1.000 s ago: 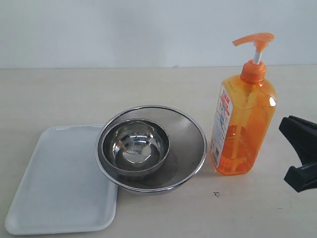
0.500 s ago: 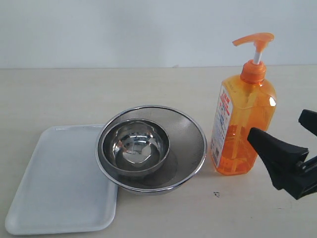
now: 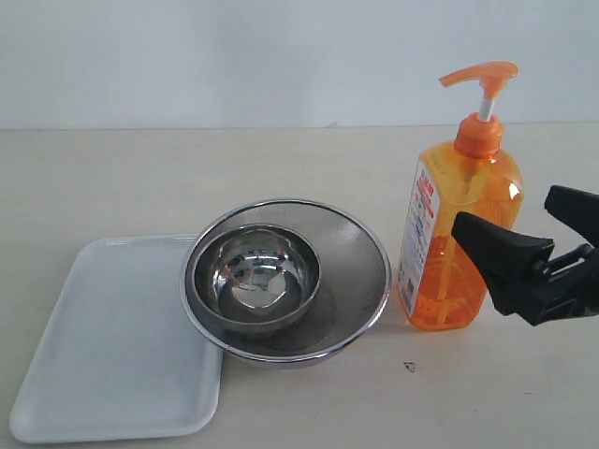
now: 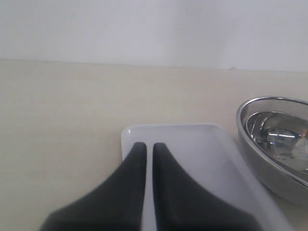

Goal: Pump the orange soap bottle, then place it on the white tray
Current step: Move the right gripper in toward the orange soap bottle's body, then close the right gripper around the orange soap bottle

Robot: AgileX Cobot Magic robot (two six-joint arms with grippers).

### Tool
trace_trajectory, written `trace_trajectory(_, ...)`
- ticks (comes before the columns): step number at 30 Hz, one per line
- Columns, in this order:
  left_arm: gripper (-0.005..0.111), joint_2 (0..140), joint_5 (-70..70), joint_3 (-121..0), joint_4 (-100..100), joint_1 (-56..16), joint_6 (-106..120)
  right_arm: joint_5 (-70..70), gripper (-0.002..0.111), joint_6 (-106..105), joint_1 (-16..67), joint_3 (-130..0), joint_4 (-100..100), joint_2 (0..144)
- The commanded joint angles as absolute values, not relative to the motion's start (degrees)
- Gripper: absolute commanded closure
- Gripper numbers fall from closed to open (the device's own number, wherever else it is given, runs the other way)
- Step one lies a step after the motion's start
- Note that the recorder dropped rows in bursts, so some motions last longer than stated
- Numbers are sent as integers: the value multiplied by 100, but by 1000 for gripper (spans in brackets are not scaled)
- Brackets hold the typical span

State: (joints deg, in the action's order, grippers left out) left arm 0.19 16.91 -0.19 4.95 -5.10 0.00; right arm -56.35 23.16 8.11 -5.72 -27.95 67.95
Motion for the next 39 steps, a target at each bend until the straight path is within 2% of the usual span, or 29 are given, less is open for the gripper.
trace_trajectory(1,102,0,1697,0,486,-499,-46,-5851,3,2075,794,-616,-2666,6862)
trace_trajectory(19,102,0,1697,0,486,-499,-46,-5823,3,1764,814,-871,-2521,6862)
trace_trajectory(29,102,0,1697,0,486,-499,-46,-5111,3,784,1787,-1328,-1310,6871)
trace_trajectory(39,102,0,1697,0,486,-499,-46,-5574,3,673,1797,-1328,-956,7665)
